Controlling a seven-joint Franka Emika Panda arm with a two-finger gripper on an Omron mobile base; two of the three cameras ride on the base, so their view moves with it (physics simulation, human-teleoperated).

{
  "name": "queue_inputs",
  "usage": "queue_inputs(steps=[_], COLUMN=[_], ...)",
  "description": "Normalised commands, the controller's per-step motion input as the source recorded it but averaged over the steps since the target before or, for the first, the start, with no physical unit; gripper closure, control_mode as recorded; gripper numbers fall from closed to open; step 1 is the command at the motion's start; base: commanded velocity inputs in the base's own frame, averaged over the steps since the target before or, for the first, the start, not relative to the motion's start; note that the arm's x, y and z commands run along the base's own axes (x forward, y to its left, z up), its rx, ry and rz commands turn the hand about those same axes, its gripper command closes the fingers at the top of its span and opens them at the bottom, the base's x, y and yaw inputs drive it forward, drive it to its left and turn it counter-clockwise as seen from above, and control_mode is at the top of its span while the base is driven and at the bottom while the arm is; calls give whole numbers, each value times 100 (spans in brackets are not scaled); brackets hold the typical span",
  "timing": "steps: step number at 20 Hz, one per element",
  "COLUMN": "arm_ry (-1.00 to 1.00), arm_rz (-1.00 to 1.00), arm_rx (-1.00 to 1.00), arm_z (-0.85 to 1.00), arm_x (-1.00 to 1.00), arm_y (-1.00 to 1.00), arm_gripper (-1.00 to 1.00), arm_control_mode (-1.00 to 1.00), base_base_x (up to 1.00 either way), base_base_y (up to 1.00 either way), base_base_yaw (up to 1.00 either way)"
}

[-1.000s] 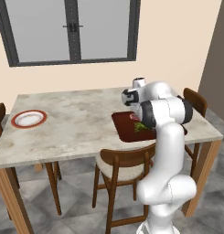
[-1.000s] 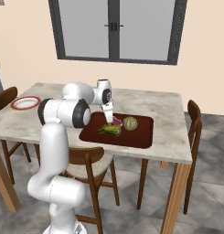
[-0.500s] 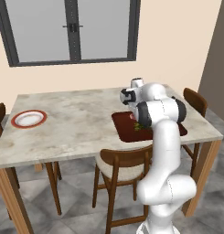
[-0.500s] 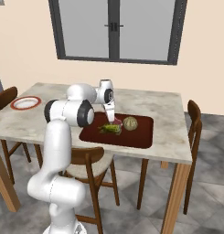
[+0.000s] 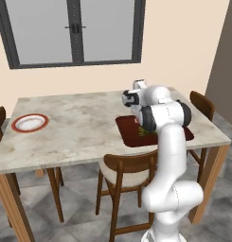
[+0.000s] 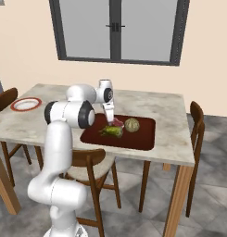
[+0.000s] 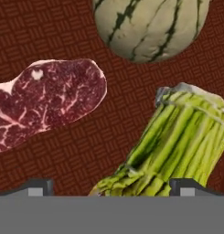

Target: Create a steak meal by picking up the steak and asparagus from the tray and placing them on the plate. Leave the squash on the tray.

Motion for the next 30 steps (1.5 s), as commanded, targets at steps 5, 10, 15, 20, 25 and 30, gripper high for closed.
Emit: queue_inputs(steps=[5, 10, 15, 20, 25, 30], arm_ry=[0, 0, 0, -9, -27, -27], arm_rz=[0, -3, -1, 0, 2, 0], arm_rx=[-3, 0, 1, 3, 1, 0], arm_z=[0, -8, -33, -20, -28, -62], arm_x=[-53, -25, 4, 30, 11, 2], arm_y=[15, -4, -24, -3, 7, 0], arm_gripper=[-100, -100, -100, -100, -100, -100], arm_control_mode=[-100, -100, -100, -100, -100, -100], base_base_x=[0, 0, 0, 0, 0, 0], base_base_y=[0, 0, 0, 0, 0, 0], base_base_yaw=[0, 0, 0, 0, 0, 0])
